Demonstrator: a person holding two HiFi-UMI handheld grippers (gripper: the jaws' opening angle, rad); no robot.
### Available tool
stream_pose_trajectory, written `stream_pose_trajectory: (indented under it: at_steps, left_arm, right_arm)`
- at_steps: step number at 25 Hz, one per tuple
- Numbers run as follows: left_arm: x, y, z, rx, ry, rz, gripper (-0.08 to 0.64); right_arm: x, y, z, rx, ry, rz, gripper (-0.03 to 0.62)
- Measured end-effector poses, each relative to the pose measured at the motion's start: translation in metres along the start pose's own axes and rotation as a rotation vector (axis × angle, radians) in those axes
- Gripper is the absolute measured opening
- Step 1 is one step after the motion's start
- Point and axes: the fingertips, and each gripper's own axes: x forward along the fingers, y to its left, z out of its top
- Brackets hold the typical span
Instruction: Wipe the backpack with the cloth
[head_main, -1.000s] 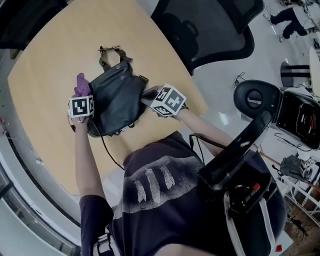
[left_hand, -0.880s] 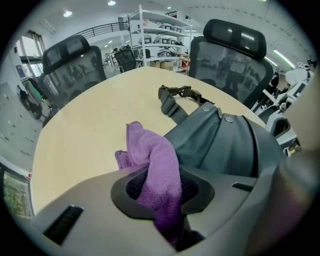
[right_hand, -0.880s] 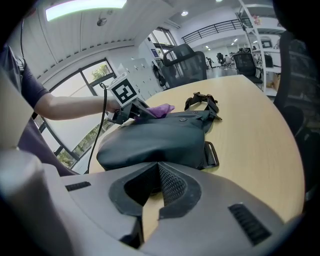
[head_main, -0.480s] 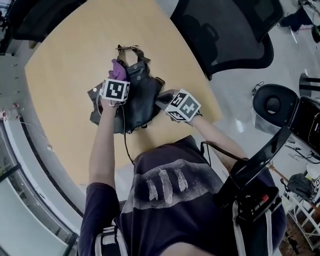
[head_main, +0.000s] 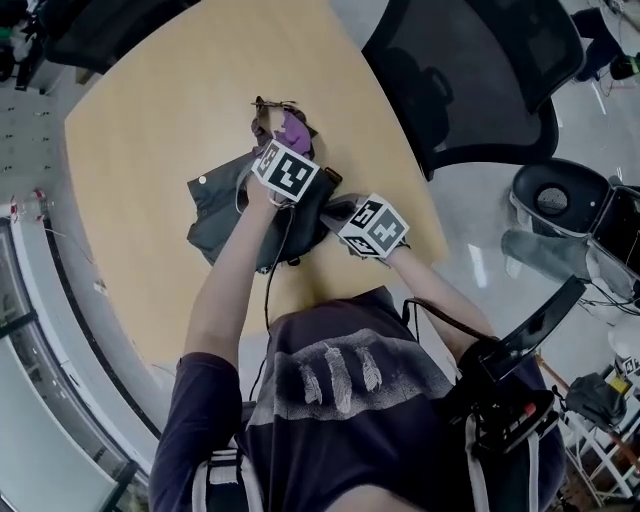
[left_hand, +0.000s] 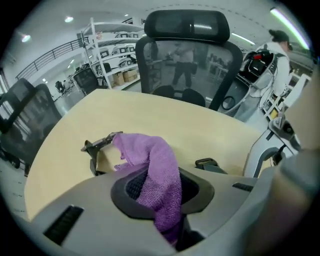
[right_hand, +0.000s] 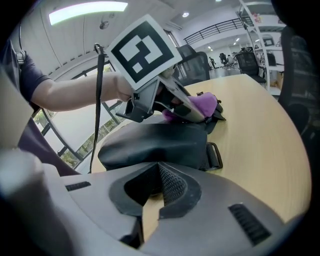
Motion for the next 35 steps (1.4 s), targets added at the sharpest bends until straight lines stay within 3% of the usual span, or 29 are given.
stream_pose_trajectory:
  at_steps: [1, 5, 8, 11, 13, 18, 20, 23, 25, 28, 32, 35]
  left_arm:
    - [0.0, -0.004, 0.003, 0.006, -0.01, -0.015, 0.087]
    - [-0.024, -0.028, 0.02, -0.088, -0.118, -0.159, 0.089]
    - [-0.048, -0.029, 0.022, -0.085, -0.181, -0.162, 0.089]
    - [-0.088, 0.007, 0.004, -0.16, -0.261, -0.066, 0.089]
    - [-0.121, 0.044, -0.03, -0.234, -0.276, 0.038, 0.089]
    - [-0.173, 0.111, -0.153, -0.423, -0.177, 0.275, 0.089]
    - [-0.177, 0.116, -0.193, -0.472, -0.129, 0.325, 0.089]
    - [-0.164, 0.103, -0.222, -0.51, -0.078, 0.317, 0.089]
    - [-0.151, 0.092, -0.224, -0.497, -0.06, 0.312, 0.089]
    - [-0.137, 0.082, -0.218, -0.417, -0.022, 0.335, 0.089]
    - [-0.118, 0.057, -0.185, -0.27, 0.017, 0.305, 0.089]
    - [-0.105, 0.042, -0.157, -0.24, -0.007, 0.245, 0.089]
  right_arm:
    - [0.0, -0.001, -0.001, -0.003, 0.002, 0.0, 0.002]
    - [0.003, 0.0, 0.002, -0.001, 0.009, -0.005, 0.002]
    - [0.004, 0.0, 0.005, 0.005, 0.005, -0.004, 0.002]
    - [0.002, -0.002, 0.003, 0.025, -0.009, 0.004, 0.002]
    - [0.002, -0.003, 0.002, 0.038, -0.016, 0.005, 0.002]
    - [0.002, -0.003, 0.004, 0.044, -0.014, 0.004, 0.002]
    - [0.002, -0.001, 0.004, 0.043, -0.011, 0.004, 0.002]
    - [0.0, 0.001, 0.005, 0.043, -0.005, -0.001, 0.002]
    - [-0.001, 0.001, 0.006, 0.043, -0.001, -0.008, 0.002]
    - [0.0, 0.001, 0.006, 0.041, 0.003, -0.026, 0.002]
    - [0.001, 0.0, 0.004, 0.022, 0.017, -0.063, 0.002]
    - [0.002, 0.0, 0.003, 0.023, 0.015, -0.073, 0.002]
